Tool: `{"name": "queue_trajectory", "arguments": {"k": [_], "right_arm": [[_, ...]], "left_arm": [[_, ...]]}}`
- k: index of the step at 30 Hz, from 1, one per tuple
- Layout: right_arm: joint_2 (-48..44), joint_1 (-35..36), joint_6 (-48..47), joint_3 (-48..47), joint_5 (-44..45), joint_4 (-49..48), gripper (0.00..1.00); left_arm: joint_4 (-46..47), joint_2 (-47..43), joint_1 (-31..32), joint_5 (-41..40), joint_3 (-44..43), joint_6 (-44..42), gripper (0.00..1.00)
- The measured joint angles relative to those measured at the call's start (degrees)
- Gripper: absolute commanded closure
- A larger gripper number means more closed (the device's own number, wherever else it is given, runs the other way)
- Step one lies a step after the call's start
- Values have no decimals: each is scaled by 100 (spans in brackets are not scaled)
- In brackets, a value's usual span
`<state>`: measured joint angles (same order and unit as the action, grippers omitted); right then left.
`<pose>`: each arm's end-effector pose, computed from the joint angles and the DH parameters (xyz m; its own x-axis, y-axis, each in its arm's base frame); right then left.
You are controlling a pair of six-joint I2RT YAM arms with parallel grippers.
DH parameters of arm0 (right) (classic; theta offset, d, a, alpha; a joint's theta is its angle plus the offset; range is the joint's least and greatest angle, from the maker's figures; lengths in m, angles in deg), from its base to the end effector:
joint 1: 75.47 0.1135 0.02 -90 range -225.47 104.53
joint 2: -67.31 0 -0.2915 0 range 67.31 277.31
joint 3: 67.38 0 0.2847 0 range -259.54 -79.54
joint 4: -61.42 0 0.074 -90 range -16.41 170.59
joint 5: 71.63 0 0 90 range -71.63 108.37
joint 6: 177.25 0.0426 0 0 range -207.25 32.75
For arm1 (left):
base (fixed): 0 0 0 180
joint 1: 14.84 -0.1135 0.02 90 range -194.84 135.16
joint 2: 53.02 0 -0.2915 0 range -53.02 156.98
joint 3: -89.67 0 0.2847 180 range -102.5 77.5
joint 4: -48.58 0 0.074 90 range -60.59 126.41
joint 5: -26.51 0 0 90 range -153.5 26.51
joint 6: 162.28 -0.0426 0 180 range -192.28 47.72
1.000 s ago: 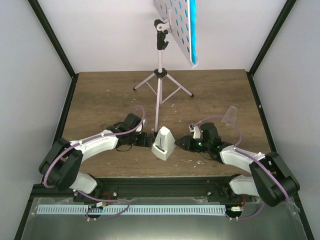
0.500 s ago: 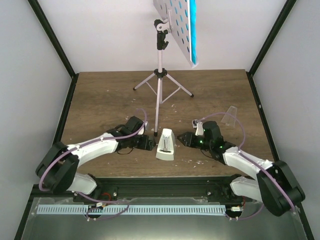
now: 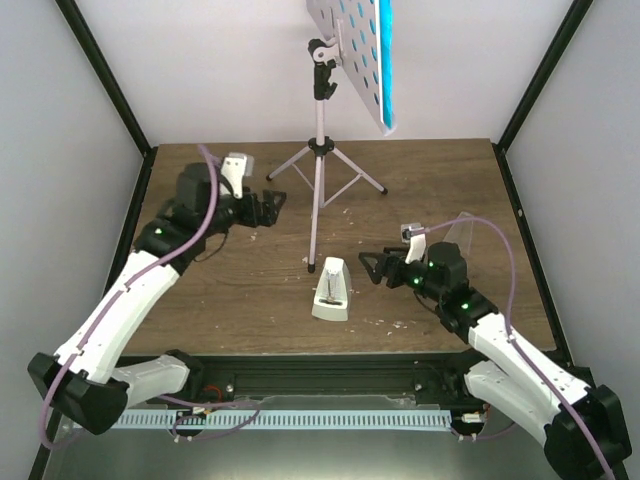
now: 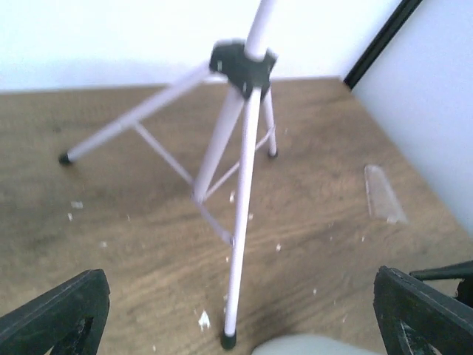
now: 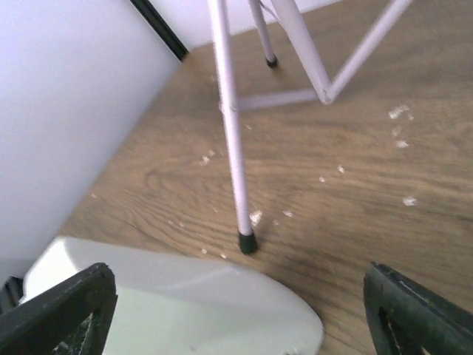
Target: Pack up the instrument practice props
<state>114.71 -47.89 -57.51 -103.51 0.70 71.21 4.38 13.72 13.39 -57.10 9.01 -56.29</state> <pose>0.1791 0.1081 0.2313 -0.6199 0.2094 -0.7562 -0.4430 0.7020 0.5576 0.2459 -0.1374 0.3911 -0.5799 0.0006 -0.8147 0.4109 0.8637 -0.2918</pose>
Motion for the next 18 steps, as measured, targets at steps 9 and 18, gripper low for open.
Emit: {"name": "queue_trajectory", "arguments": {"k": [9, 18], "right_arm": [[-17, 0, -962, -153, -1115, -1335, 0], [723, 52, -1976, -101, -2437, -2953, 0]], "left_arm": [[372, -173, -1329, 551, 302, -400, 1], [664, -216, -1399, -245, 1259, -944, 2]]}}
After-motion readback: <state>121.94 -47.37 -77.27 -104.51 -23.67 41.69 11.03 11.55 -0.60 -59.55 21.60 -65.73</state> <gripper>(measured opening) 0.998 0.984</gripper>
